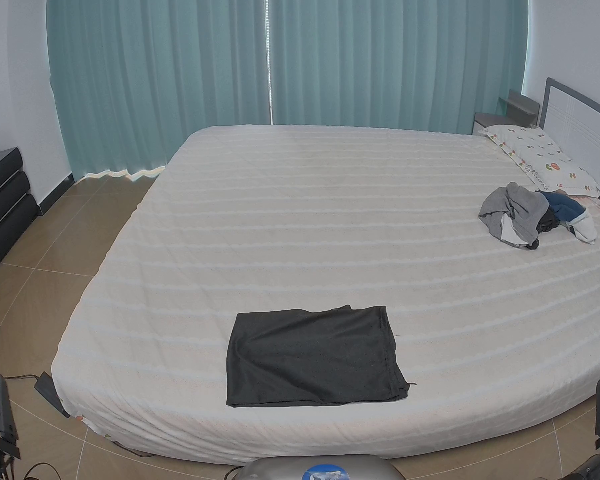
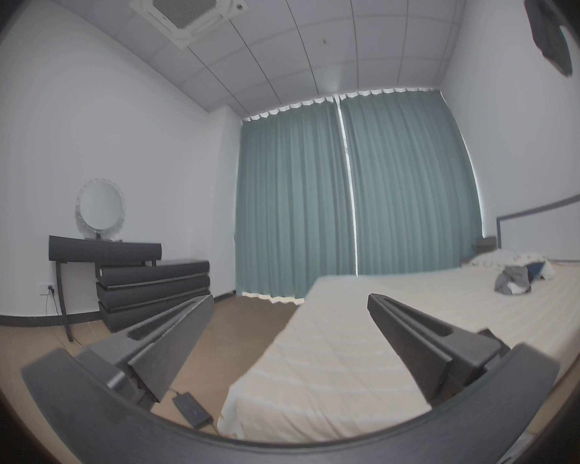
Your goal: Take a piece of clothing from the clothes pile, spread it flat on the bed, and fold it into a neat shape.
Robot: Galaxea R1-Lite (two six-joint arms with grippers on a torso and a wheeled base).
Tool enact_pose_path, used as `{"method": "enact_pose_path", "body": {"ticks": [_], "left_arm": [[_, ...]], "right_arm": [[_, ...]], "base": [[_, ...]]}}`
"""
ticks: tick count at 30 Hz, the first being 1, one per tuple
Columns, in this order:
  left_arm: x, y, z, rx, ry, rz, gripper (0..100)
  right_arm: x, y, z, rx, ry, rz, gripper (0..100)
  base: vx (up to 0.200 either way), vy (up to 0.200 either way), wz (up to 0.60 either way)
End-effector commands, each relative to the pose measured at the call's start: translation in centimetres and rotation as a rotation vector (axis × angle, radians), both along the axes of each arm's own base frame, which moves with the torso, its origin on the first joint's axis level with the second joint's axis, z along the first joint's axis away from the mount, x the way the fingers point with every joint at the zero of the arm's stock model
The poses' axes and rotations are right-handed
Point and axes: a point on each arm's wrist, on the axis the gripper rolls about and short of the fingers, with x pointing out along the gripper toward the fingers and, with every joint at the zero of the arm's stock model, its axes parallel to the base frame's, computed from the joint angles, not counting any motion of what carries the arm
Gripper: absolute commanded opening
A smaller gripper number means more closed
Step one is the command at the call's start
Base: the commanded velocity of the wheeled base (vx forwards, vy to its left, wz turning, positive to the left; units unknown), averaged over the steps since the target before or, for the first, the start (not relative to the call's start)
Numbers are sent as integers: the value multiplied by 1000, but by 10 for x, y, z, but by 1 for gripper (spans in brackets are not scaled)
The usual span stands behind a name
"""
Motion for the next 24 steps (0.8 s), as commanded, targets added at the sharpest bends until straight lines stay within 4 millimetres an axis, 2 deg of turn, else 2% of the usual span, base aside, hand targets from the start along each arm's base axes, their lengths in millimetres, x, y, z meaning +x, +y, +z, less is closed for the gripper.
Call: {"method": "enact_pose_path", "body": {"ticks": [1,5,12,16,19,24], "left_arm": [[5,-1,-21,-3,156,-56,100],[5,-4,-21,-8,153,-187,100],[5,-6,-21,-31,152,-272,100],[5,-4,-21,-36,148,-214,100],[5,-2,-22,-44,150,-82,100],[5,-2,-22,-31,153,-94,100]], "right_arm": [[2,0,-13,-3,59,-2,100],[2,0,-13,-4,61,-6,100],[2,0,-13,-18,64,1,100],[2,0,-13,-17,68,6,100],[2,0,-13,-17,65,2,100],[2,0,-13,-52,66,7,100]], "base": [[0,0,0],[0,0,0],[0,0,0],[0,0,0],[0,0,0],[0,0,0]]}}
